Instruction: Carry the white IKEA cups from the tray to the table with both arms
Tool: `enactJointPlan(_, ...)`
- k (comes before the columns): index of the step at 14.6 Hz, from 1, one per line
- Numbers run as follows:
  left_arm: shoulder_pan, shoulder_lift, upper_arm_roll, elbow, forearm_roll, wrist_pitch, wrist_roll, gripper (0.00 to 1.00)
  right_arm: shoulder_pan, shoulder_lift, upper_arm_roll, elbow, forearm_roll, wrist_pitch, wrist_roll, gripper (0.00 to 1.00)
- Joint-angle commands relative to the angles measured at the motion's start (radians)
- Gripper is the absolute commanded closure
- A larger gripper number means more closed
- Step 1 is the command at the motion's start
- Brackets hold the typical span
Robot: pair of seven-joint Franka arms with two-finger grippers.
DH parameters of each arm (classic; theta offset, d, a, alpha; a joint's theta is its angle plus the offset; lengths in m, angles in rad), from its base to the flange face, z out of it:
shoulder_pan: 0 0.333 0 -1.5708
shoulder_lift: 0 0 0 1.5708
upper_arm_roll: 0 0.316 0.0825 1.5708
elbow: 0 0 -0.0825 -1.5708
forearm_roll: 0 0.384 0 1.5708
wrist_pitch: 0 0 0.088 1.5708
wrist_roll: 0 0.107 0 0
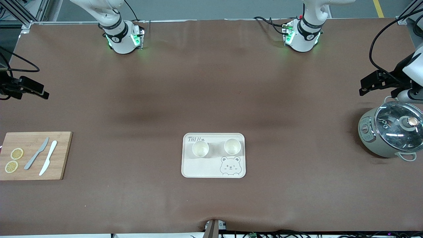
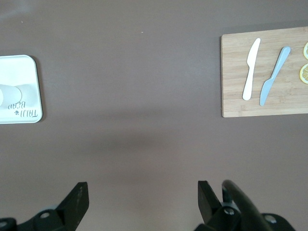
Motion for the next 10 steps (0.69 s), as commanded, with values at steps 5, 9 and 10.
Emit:
enactJointPlan(5, 0.004, -0.014, -0.006, -0.012, 0.0, 0.042, 0.003, 0.0, -0.007, 0.003, 0.005, 0.005, 0.009, 0.002, 0.001, 0.0)
enactJointPlan(9, -0.008, 0.023, -0.007, -0.021, -0.032, 0.077, 0.003, 0.0, -0.014, 0.003, 0.005, 0.005, 0.01, 0.015, -0.01, 0.0)
enactJointPlan(10, -0.017, 0.044, -0.009, -0.018, -0.03, 0.092, -0.015, 0.0, -0.017, 0.005, 0.005, 0.004, 0.015, 0.017, -0.011, 0.0)
